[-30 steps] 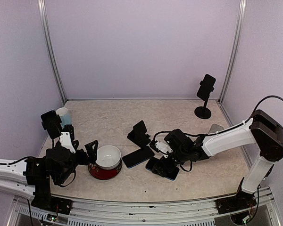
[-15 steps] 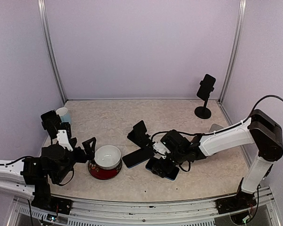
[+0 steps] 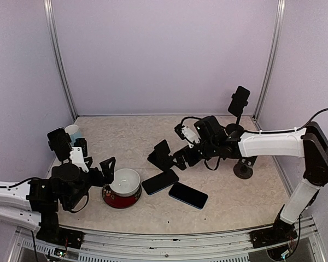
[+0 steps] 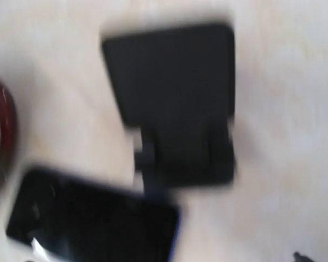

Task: Place the phone on the phone stand
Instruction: Move the phone stand to the center of the board.

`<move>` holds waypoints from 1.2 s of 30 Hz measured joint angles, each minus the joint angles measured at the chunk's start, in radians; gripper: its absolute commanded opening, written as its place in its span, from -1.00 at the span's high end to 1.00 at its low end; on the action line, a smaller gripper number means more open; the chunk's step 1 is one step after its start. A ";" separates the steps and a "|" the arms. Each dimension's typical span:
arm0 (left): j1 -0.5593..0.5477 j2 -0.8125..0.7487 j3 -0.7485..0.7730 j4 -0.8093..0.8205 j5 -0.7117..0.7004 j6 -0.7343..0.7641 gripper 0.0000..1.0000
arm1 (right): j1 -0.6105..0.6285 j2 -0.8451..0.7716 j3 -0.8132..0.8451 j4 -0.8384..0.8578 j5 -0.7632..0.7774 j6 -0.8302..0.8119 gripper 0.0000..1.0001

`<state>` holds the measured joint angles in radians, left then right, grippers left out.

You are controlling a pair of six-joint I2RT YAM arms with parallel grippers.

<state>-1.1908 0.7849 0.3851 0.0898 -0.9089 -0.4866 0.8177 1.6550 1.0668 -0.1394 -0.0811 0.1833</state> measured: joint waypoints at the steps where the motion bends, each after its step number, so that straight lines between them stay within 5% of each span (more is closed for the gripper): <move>1: 0.000 0.007 0.013 -0.001 0.006 0.000 -0.97 | -0.016 0.027 0.045 0.010 -0.016 0.004 -1.00; 13: -0.010 -0.067 0.037 -0.063 0.015 -0.032 -0.97 | -0.097 0.426 0.358 0.050 -0.219 0.043 -1.00; 25: -0.011 -0.079 0.046 -0.087 0.015 -0.048 -0.98 | -0.078 0.499 0.440 0.077 -0.369 0.036 -0.76; 36: -0.011 -0.034 0.069 -0.084 0.014 -0.043 -0.97 | -0.001 0.751 0.803 0.080 -0.360 0.108 -0.73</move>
<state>-1.2022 0.7506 0.4538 0.0063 -0.8948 -0.5297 0.8169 2.4062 1.8702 -0.0589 -0.4408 0.2916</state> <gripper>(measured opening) 0.987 0.869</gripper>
